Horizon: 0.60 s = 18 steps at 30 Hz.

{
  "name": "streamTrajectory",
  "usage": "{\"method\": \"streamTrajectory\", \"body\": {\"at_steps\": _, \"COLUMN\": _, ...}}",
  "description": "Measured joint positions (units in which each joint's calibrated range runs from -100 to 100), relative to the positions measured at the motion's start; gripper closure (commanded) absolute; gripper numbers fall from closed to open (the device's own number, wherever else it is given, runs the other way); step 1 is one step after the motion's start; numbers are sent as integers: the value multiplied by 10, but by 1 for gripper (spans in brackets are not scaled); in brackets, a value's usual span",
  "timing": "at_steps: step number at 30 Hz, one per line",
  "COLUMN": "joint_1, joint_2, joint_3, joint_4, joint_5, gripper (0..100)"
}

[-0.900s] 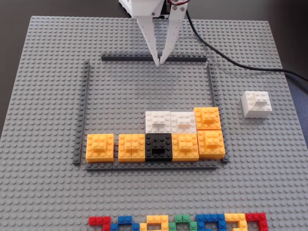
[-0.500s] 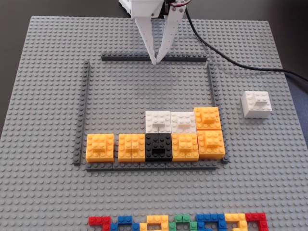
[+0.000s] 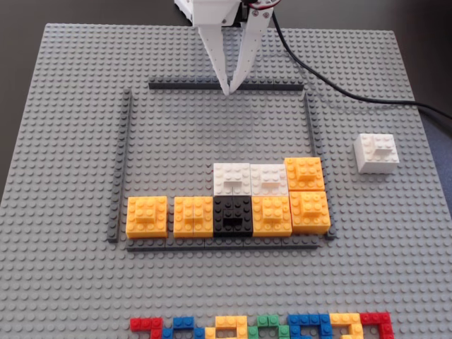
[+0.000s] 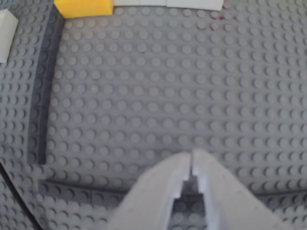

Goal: Grab the cube and place it into the grid

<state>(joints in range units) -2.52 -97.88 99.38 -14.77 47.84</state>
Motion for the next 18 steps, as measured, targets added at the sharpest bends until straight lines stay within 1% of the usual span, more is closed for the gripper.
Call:
{"method": "streamTrajectory", "body": {"at_steps": 12, "joint_1": 0, "joint_2": 0, "joint_3": 0, "joint_4": -12, "joint_5": 0, "gripper": 100}}
{"method": "streamTrajectory", "body": {"at_steps": 18, "joint_1": -3, "joint_2": 14, "joint_3": -38, "joint_4": -18, "joint_5": 0, "gripper": 100}}
